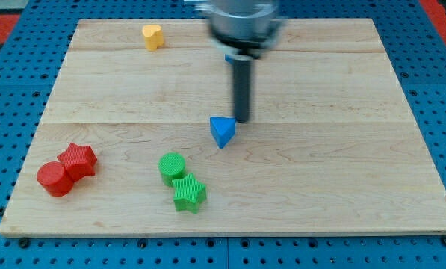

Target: Move blue triangle towards center left

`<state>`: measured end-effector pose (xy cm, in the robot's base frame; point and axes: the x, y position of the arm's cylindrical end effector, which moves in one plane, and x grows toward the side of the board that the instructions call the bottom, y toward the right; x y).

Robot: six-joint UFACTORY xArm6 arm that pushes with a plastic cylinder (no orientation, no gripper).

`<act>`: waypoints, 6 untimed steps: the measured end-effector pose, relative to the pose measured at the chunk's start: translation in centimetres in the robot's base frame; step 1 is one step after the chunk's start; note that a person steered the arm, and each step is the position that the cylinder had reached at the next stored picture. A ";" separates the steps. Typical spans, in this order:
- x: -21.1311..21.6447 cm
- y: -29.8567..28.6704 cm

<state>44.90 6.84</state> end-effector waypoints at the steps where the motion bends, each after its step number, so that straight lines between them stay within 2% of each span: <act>1: 5.2 -1.2; 2: 1.4 -2.9; 3: 0.7 -7.9; 5: 1.8 -1.8; 6: 2.1 -8.8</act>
